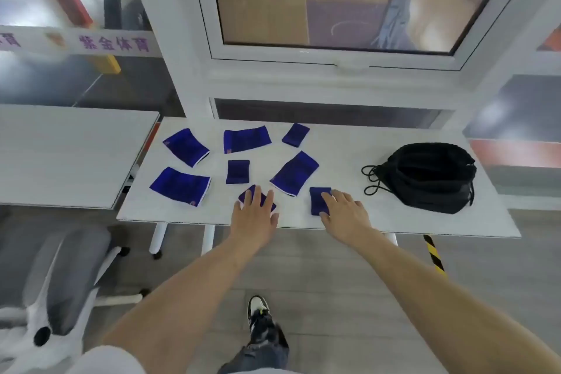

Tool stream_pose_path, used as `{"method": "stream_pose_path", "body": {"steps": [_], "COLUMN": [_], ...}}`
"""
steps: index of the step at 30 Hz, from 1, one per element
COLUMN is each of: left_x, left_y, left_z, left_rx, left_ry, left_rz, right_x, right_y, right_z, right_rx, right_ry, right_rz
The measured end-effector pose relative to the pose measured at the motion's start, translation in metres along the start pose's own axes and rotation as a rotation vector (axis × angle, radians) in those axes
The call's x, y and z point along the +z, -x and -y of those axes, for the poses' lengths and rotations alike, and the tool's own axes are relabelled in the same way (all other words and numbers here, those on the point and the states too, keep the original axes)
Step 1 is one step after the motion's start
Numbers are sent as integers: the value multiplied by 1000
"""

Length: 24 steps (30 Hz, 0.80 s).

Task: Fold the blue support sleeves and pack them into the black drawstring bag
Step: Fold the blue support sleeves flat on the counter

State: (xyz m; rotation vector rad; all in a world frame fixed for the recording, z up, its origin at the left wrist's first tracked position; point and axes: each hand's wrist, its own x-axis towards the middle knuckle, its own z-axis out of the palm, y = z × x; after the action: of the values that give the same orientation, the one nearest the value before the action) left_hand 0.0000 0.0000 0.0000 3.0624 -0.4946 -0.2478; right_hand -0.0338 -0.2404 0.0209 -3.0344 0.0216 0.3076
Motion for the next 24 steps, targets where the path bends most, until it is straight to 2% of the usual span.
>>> {"method": "stream_pose_path", "body": {"steps": [4,14,18,24], "left_x": [19,62,81,105], "left_y": [-38,-105,-123,-136], "left_z": [5,4,-1,-7], "left_rx": [12,66,12,-160], "left_ry": [20,36,34,57], "left_rz": [69,261,325,400], "right_x": [11,55,72,90], "right_y": [-37,-110,-143,-189], "right_z": [-6,-31,-48,-68], "right_rx": [69,123,101,6], "right_ry": [-44,-118,-130,-100], "right_rz": [88,181,212,262]}}
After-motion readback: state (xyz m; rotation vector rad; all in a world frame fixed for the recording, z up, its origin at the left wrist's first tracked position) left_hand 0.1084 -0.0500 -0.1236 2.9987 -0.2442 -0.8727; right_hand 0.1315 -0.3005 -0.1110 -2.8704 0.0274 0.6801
